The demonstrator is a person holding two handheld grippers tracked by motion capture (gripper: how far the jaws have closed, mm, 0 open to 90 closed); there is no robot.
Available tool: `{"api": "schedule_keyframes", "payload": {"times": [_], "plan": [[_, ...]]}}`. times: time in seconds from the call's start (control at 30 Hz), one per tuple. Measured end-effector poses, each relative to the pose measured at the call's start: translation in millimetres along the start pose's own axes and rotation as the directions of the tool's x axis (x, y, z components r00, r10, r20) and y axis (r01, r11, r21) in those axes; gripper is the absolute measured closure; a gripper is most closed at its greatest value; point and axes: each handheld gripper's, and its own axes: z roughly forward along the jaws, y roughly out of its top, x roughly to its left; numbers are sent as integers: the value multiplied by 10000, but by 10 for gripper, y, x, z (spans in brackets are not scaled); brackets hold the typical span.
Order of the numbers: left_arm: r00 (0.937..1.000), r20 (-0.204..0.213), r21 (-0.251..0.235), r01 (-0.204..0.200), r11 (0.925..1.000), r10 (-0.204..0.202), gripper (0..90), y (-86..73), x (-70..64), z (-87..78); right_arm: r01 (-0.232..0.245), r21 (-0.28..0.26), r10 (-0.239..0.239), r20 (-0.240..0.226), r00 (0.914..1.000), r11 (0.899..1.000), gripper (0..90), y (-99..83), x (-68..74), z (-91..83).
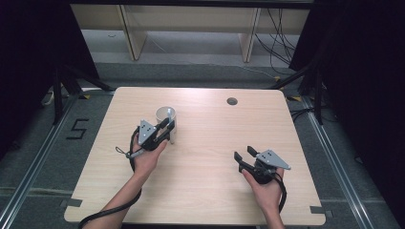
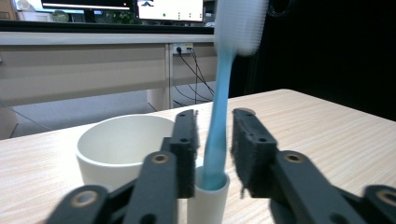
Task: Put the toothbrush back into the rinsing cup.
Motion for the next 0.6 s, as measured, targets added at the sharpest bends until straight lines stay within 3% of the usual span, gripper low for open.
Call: {"api": "schedule_keyframes", "payload": {"times": [0.2,0.23,0.3,0.4,0.47,0.6], "plan": [[10000,36,116,-14,9999,13,537,-10,-9,-27,-137,-10,137,-6,9999,9999,413,-2,7,-1],[10000,1,151,5,9999,-5,510,-15,1,-41,90,-83,-89,113,9999,9999,412,-1,-7,-5],[10000,-9,179,56,9998,-56,493,-19,13,-58,-86,-30,86,40,10000,10000,412,-3,3,-4],[10000,28,247,49,9997,-49,483,-17,29,-78,65,-64,-64,49,10000,10000,412,-3,-5,-2],[10000,32,311,36,9995,-37,479,-15,47,-101,-154,-60,153,-136,9998,9999,412,-7,6,8],[10000,31,408,61,9991,-62,451,-14,74,-151,-76,-97,76,-7,10000,9999,412,-10,2,3]]}}
